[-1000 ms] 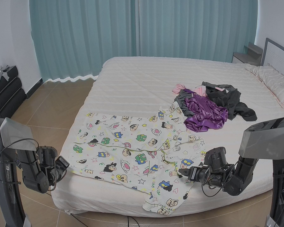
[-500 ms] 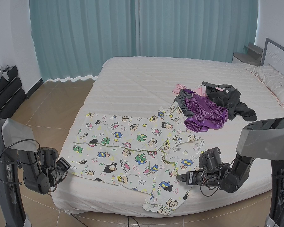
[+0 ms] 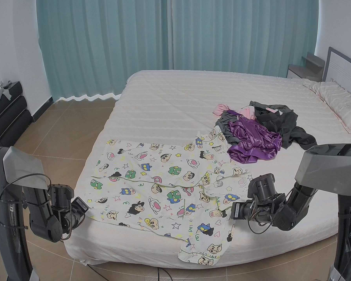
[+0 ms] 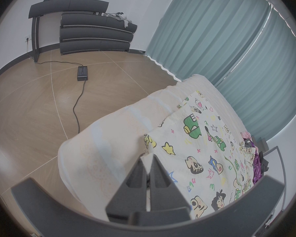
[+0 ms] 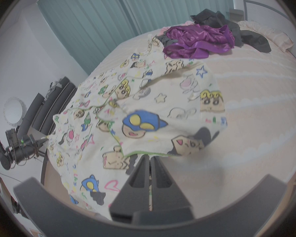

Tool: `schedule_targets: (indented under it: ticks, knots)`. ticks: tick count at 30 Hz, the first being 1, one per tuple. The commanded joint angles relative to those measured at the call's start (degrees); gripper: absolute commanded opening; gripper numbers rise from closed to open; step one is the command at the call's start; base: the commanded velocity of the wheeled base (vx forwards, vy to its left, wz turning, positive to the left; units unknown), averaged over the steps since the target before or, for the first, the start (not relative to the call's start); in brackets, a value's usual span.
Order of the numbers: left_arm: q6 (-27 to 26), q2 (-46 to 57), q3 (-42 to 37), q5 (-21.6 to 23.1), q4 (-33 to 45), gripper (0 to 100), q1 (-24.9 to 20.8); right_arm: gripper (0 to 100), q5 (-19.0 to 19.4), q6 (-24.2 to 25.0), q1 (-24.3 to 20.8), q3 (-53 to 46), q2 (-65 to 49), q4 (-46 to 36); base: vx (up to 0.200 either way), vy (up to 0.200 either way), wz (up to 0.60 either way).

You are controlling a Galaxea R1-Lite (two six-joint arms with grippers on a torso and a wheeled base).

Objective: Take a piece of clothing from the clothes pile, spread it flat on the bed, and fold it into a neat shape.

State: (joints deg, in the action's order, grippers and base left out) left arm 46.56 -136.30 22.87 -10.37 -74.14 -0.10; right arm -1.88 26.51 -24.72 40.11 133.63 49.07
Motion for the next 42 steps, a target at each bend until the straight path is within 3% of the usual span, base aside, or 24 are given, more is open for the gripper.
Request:
schedule_targets:
  ticks: [1, 20, 28, 29, 42]
  knots:
    - [0.03, -0.1, -0.28, 0.0, -0.04, 0, -0.34, 0, -0.06, 0.12, 1.7, 2.7, 0.4, 0.06, 0.0, 0.0, 0.0]
    - [0.11, -0.1, 0.16, -0.17, -0.04, 0, -0.34, 0, -1.46, 0.2, 4.33, 17.72, 3.21, -0.2, 0.0, 0.0, 0.0]
    - [0.29, -0.63, 0.42, -0.08, -0.04, 0, -0.34, 0, -2.69, -0.41, 4.16, 18.16, 6.02, -0.2, 0.0, 0.0, 0.0]
    - [0.29, -0.63, 0.51, -0.08, -0.04, 0, -0.34, 100, -2.61, -0.41, 4.16, 17.99, 5.94, -0.02, 0.0, 0.0, 0.0]
    - [0.47, -0.89, 0.6, 0.18, -0.04, 0, -0.34, 100, -0.32, 0.47, 7.23, 7.35, -5.93, 0.42, 0.0, 0.0, 0.0]
